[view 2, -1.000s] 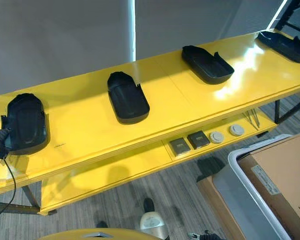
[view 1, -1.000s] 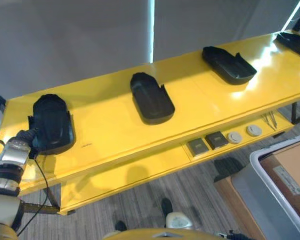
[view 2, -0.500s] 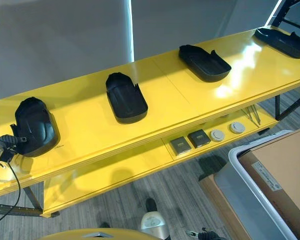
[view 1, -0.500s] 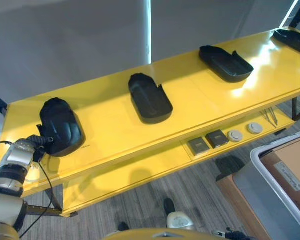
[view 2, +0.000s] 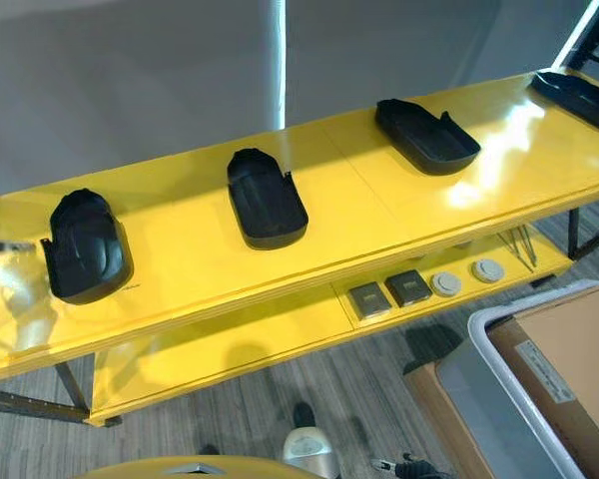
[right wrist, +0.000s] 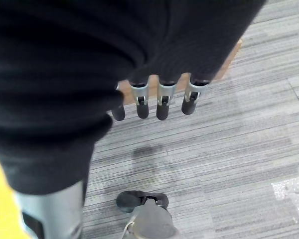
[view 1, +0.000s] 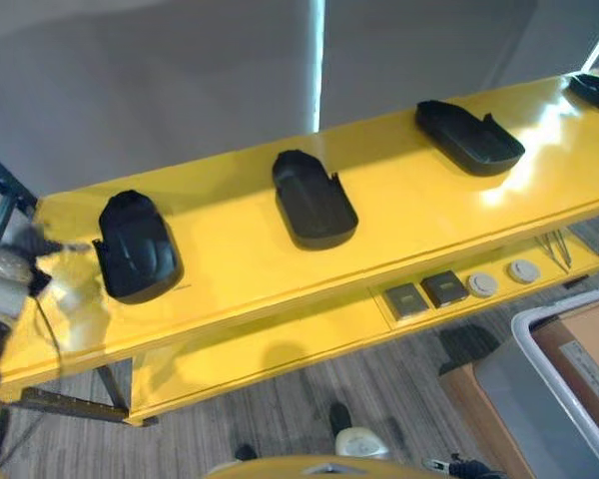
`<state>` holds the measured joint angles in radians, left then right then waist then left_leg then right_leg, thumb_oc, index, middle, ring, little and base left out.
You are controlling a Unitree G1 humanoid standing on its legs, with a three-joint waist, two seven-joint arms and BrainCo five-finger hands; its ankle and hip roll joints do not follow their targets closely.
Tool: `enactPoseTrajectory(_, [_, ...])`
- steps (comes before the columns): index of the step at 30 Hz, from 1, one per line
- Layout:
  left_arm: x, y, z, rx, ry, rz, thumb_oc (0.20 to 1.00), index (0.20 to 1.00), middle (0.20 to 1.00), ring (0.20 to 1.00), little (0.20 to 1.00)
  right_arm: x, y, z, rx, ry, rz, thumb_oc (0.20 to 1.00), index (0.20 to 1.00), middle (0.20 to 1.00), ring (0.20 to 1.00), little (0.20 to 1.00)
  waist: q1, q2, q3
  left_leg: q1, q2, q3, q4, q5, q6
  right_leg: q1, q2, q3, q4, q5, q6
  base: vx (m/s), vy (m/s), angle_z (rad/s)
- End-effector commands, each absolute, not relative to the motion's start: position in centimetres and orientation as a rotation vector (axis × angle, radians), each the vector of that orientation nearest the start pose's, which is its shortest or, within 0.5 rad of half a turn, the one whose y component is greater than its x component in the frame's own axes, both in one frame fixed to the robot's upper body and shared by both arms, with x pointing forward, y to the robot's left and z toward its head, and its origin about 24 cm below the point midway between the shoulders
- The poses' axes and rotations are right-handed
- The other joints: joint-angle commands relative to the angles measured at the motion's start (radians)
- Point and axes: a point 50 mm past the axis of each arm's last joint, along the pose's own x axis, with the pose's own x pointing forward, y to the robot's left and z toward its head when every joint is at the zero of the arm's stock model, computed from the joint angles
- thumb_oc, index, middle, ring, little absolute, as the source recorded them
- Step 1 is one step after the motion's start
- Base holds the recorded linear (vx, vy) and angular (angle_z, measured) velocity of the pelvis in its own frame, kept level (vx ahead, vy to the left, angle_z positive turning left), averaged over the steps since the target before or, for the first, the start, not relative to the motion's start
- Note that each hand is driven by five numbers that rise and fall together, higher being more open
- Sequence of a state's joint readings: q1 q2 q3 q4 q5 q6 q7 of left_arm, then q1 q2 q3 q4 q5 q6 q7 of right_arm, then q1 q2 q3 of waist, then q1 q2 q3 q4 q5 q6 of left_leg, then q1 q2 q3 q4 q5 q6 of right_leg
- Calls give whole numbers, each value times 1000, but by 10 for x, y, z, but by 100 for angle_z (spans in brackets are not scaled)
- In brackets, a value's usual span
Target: Move parts from the plastic box to the shelf.
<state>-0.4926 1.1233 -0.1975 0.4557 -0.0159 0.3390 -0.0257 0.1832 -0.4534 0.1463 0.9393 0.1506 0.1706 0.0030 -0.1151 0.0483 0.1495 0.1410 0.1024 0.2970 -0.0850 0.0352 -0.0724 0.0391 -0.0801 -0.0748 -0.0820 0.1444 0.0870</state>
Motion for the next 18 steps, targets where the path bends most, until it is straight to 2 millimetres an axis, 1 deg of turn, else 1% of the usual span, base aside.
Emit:
enactPoseTrajectory(1, [295,367,253,1014,-47,486,1000,1000,1000,1000,1000,61,-296,-139,-330,1290,-214,1000,1000,1000,1000,1000,4,-7,-22,-33,2,-41,76,-50,26,28,-18,37,32,-101,64,-2,-17,11])
enactPoseTrajectory(2, [293,356,255,955,-119,434,1000,1000,1000,1000,1000,60,-293,-140,-323,1290,-217,1000,1000,1000,1000,1000,9,-9,-22,-32,2,-43,73,-50,25,32,-18,34,27,-100,64,3,-18,26])
enactPoseTrajectory(3, [290,328,248,791,-201,287,1000,1000,1000,1000,1000,56,-286,-144,-302,1291,-225,1000,1000,1000,1000,1000,23,-15,-22,-28,2,-49,66,-49,24,37,-19,26,20,-97,65,7,-21,23])
enactPoseTrajectory(4, [287,314,237,673,-212,187,1000,1000,1000,1000,1000,54,-282,-145,-298,1291,-227,1000,1000,1000,1000,1000,27,-17,-23,-25,2,-52,61,-49,22,40,-20,23,15,-96,66,8,-23,17])
enactPoseTrajectory(5, [286,305,228,565,-206,117,1000,1000,1000,1000,1000,53,-280,-146,-293,1291,-229,1000,1000,1000,1000,1000,30,-19,-24,-24,2,-53,58,-49,22,41,-21,21,13,-95,67,16,-30,2])
enactPoseTrajectory(6, [283,288,212,454,-206,2,1000,1000,1000,1000,1000,50,-275,-148,-283,1292,-235,1000,1000,1000,1000,1000,35,-23,-24,-23,1,-58,55,-50,22,44,-22,18,10,-93,67,18,-30,3])
enactPoseTrajectory(7, [280,279,204,417,-209,-31,1000,1000,1000,1000,1000,49,-273,-149,-281,1293,-237,1000,1000,1000,1000,1000,36,-24,-25,-20,1,-58,53,-50,22,46,-22,17,8,-93,68,37,-42,6])
enactPoseTrajectory(8, [270,257,181,298,-214,-144,928,928,928,928,928,44,-267,-151,-269,1298,-242,1000,1000,1000,1000,1000,43,-31,-26,-14,0,-60,45,-50,22,49,-21,15,4,-93,69,39,-34,6])
enactPoseTrajectory(9, [262,243,167,221,-216,-219,589,589,589,589,589,40,-264,-152,-266,1302,-248,1000,1000,1000,1000,1000,47,-34,-29,-14,0,-62,40,-48,22,47,-19,18,2,-91,69,38,-32,4])
enactPoseTrajectory(10, [259,239,162,176,-209,-244,492,492,492,492,492,38,-264,-152,-267,1304,-251,1000,1000,1000,1000,1000,49,-34,-31,-15,0,-62,38,-47,22,46,-18,19,2,-90,69,0,0,0])
enactPoseTrajectory(11, [254,230,151,72,-186,-286,200,200,200,200,200,35,-263,-152,-263,1304,-260,1000,1000,1000,1000,1000,52,-36,-30,-16,0,-63,39,-46,21,45,-17,22,3,-88,68,0,0,0])
enactPoseTrajectory(14, [248,222,132,-17,-166,-309,200,200,200,200,200,30,-264,-152,-252,1308,-275,1000,1000,1000,1000,1000,55,-40,-30,-20,0,-61,42,-47,21,42,-16,28,3,-86,69,7,-19,-3])
enactPoseTrajectory(15, [245,219,120,-76,-139,-321,200,200,200,200,200,27,-265,-153,-249,1317,-279,1000,1000,1000,1000,1000,56,-44,-29,-21,-1,-57,45,-49,22,39,-15,31,4,-85,69,3,-35,-5])
enactPoseTrajectory(18, [242,217,108,-42,-136,-290,200,200,200,200,200,19,-266,-154,-259,1337,-282,1000,1000,1000,1000,1000,58,-49,-23,-27,-1,-54,54,-53,24,35,-15,34,5,-83,70,-15,-24,-4])
